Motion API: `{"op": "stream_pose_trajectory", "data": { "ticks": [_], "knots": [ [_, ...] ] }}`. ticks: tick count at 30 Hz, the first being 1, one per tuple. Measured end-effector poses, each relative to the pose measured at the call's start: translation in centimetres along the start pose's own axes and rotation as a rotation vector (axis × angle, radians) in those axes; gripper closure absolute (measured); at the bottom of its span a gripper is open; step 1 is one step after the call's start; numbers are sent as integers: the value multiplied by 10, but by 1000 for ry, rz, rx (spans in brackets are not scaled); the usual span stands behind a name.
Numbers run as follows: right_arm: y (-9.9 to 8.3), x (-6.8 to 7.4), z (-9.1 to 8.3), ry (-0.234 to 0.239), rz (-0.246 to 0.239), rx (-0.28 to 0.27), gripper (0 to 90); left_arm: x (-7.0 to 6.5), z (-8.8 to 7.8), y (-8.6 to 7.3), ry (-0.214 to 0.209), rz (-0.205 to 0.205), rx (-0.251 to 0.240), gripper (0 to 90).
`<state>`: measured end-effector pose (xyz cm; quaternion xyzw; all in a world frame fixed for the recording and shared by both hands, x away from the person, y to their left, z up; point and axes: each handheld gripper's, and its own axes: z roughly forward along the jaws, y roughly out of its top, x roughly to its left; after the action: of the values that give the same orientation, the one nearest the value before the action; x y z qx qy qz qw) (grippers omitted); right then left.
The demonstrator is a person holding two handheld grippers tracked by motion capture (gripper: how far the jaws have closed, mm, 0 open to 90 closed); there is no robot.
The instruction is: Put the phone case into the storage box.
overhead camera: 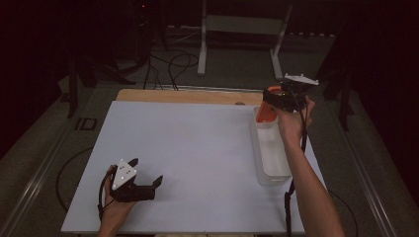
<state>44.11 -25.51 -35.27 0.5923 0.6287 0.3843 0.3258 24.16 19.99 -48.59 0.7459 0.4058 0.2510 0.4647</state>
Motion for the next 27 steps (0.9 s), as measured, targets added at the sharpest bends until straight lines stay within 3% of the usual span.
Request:
{"op": "stream_pose_trajectory", "data": {
  "ticks": [27],
  "knots": [
    [-13,-2,14,-18,6,34,168,0,0,0,-2,-1,-1,2]
  ]
}}
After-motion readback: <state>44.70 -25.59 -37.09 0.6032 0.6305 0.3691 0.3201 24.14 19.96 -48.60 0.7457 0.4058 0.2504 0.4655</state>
